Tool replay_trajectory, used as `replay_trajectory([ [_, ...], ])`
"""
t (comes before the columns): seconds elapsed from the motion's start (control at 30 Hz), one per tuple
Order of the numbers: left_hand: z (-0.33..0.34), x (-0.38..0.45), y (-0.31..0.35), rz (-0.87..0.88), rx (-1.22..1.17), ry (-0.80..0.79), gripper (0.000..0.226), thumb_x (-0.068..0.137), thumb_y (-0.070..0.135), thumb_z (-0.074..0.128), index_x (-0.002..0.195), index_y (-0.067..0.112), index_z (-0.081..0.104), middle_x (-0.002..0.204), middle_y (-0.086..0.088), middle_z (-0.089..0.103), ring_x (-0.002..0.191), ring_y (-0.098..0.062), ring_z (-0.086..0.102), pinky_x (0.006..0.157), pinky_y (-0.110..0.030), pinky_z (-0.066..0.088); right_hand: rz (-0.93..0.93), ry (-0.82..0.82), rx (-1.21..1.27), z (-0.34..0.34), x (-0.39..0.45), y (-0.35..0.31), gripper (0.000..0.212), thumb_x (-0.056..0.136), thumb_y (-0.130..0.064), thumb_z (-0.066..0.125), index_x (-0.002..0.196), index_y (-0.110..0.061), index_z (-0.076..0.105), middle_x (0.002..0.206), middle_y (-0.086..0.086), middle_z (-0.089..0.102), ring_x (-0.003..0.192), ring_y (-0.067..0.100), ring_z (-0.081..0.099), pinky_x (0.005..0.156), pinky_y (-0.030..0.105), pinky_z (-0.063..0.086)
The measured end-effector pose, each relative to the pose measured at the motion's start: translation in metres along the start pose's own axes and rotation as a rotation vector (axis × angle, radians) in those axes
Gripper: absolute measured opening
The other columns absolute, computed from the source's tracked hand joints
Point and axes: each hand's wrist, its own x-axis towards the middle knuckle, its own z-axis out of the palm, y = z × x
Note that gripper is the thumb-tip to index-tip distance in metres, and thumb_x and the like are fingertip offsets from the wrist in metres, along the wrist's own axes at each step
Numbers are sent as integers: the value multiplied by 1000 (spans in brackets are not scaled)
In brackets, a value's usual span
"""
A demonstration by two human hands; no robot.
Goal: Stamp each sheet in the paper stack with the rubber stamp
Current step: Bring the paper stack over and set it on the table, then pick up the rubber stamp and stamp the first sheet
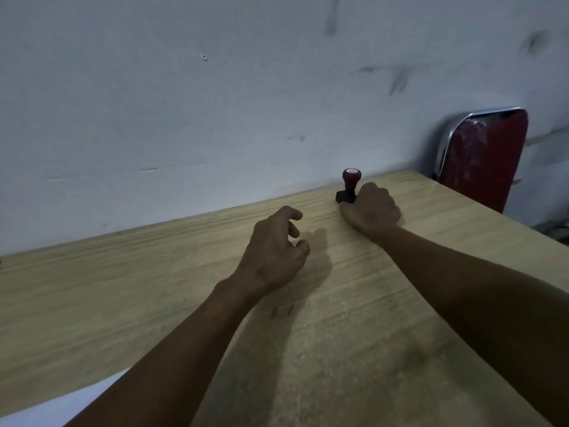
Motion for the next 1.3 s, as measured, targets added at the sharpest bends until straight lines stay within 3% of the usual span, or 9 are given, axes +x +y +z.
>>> replay_trajectory([
  [0.17,-13,-23,12,-33,20,3,48,84,21,68,128,17,50,106,1,58,84,-18,62,73,-32,53,-3,-46,100,-24,-53,0,42,76,-51,62,97,-15,65,101,8,64,97,33,63,82,35,48],
  [0.37,-36,-79,37,-65,29,13,70,78,25,75,138,15,41,119,-3,56,84,-13,62,63,-18,45,-73,-146,236,-80,-159,-13,30,70,-48,72,80,-20,70,70,-6,63,63,14,58,59,26,42],
  [0.53,-51,-139,57,-79,-48,79,93,63,33,87,141,16,40,121,2,54,91,-10,59,65,-15,47,-153,-213,327,-124,-244,-22,28,72,-49,73,78,-21,72,66,-9,66,63,10,63,59,27,48],
  [0.6,-54,-166,66,-53,-76,138,86,60,29,89,135,13,48,116,4,59,89,-7,60,68,-19,51,-165,-222,343,-137,-273,-22,29,72,-49,73,78,-21,72,67,-9,67,66,11,64,64,30,53],
  [0.67,-57,-190,73,-18,-127,207,60,60,20,88,113,18,61,98,13,63,85,1,61,71,-23,54,-177,-241,351,-144,-297,-20,29,72,-50,74,79,-22,72,68,-9,67,67,11,65,68,33,56],
  [0.77,-62,-222,83,-19,-188,271,40,62,15,84,89,31,60,81,22,63,82,9,61,72,-23,55,-216,-255,347,-147,-324,-17,33,69,-52,74,86,-24,73,73,-10,68,71,11,66,71,37,57],
  [1.0,-68,-268,81,-27,-255,240,37,63,19,87,95,17,70,84,10,73,80,-1,69,74,-25,59,-262,-331,465,-168,-355,-12,60,56,-74,67,96,-29,67,85,-11,68,80,7,66,77,35,57],
  [1.17,-67,-285,84,11,-232,156,44,64,21,87,104,15,70,88,6,74,81,-3,70,75,-26,59,-372,-267,554,-174,-364,-13,30,83,-33,75,110,-20,69,96,-9,64,90,2,58,73,13,45],
  [1.3,-67,-290,86,-21,-268,158,45,63,18,88,103,16,70,88,7,73,81,-4,69,76,-22,58,-383,-255,584,-170,-368,-11,14,87,-27,71,98,-19,69,90,-10,66,81,-2,60,66,12,44],
])
